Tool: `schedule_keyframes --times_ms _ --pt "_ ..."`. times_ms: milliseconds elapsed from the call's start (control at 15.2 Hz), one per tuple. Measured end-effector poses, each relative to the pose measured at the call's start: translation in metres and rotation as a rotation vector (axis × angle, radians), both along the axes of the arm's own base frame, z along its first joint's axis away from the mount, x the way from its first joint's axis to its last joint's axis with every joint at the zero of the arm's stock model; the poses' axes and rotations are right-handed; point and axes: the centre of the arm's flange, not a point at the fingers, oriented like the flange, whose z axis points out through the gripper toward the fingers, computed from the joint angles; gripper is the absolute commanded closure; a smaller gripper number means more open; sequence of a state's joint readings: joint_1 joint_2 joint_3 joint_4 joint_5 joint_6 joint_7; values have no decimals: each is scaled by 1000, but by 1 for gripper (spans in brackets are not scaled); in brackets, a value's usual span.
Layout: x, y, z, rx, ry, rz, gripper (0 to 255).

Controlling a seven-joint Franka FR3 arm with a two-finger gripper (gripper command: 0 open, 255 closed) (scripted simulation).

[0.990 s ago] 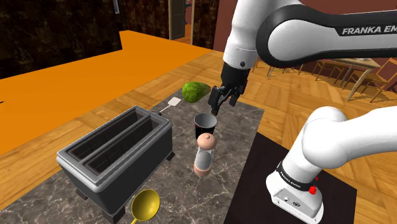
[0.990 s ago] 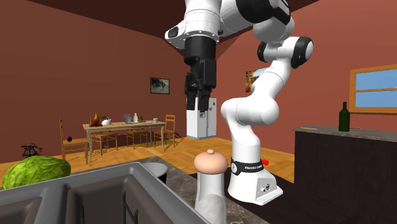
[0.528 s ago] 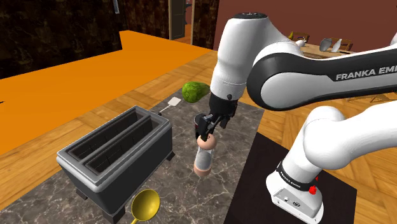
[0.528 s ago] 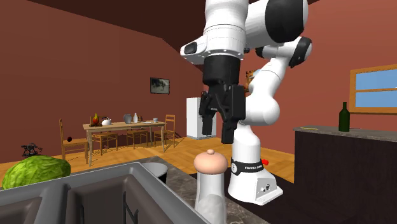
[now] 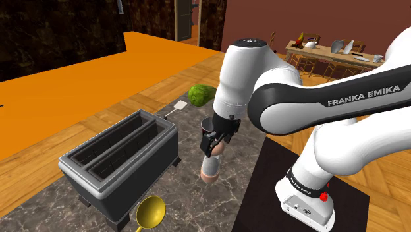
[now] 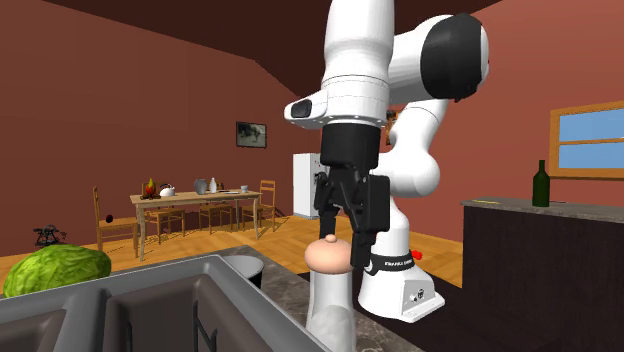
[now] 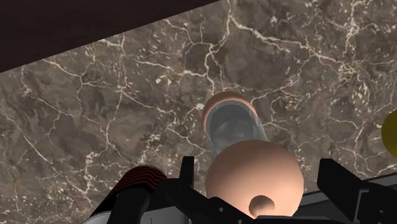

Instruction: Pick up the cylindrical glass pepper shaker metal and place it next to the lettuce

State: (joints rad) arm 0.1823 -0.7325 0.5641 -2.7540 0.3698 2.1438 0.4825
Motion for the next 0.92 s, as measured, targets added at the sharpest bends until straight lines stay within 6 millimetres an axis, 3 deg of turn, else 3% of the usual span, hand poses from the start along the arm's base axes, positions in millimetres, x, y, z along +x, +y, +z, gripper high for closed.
schedule_keyframes --times_ms 396,462,924 --pt "0 0 -4 0 0 0 0" --pt "0 0 -4 0 0 0 255" --pt "0 0 -4 1 -1 0 255"
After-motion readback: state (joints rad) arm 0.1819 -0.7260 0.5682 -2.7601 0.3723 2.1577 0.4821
